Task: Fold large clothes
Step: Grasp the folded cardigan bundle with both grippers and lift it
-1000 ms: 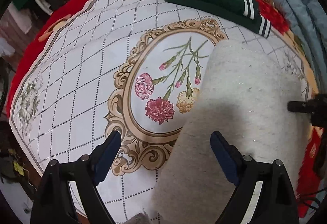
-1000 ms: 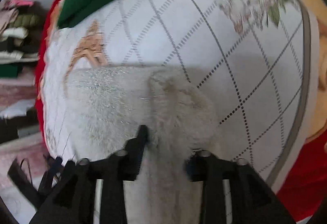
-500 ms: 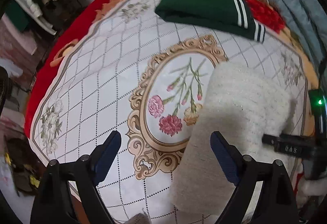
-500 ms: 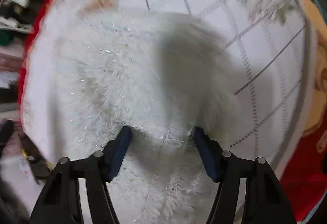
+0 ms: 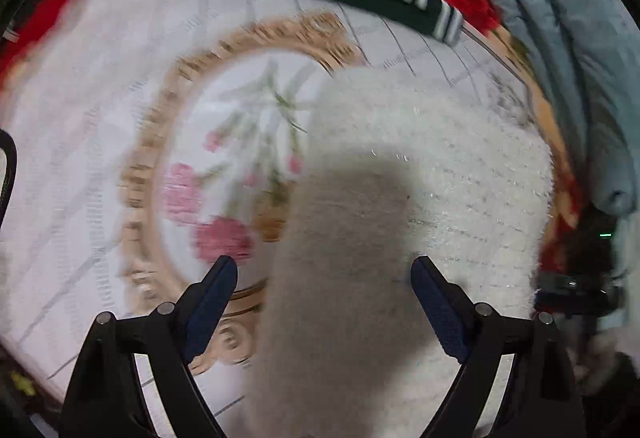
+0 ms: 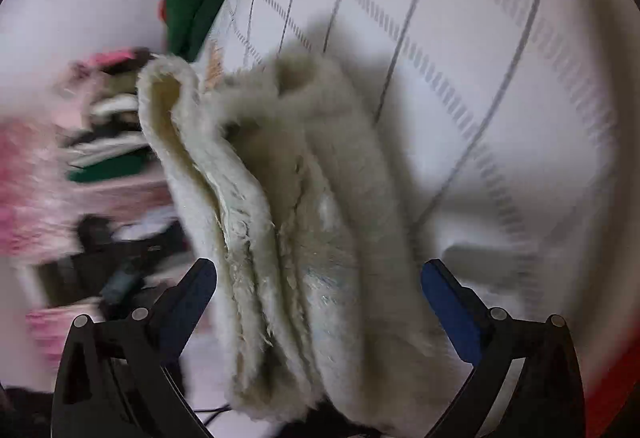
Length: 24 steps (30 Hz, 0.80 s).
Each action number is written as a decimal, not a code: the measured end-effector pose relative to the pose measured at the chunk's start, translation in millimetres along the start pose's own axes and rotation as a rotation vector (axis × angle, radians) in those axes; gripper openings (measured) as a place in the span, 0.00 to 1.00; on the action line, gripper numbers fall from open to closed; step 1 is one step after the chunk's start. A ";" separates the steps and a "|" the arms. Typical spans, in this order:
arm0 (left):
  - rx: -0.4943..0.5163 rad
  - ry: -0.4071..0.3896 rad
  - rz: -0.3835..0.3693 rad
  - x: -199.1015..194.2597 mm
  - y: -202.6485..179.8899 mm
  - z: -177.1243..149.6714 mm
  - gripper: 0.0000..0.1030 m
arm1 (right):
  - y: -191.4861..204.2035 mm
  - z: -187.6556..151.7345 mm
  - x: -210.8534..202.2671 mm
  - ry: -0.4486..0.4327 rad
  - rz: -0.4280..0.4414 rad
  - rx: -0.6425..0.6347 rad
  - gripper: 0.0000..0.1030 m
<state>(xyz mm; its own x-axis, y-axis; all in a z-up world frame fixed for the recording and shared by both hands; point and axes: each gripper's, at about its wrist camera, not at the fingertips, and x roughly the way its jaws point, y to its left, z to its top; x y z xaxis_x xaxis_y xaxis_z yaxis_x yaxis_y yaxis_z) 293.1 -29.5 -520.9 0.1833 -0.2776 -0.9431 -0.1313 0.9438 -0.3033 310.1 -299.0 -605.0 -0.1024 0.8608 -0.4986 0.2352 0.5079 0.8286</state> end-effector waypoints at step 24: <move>0.130 0.000 -0.282 -25.6 -7.5 52.9 0.85 | 93.2 20.2 71.3 -0.149 -0.039 0.062 0.62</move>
<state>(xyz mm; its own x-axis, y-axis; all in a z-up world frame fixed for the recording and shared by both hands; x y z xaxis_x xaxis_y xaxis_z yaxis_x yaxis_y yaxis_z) 340.9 -19.9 -487.2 0.1951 -0.5321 -0.8239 0.0510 0.8444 -0.5332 344.2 -190.9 -568.5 0.0307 0.8235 -0.5664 0.2939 0.5342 0.7926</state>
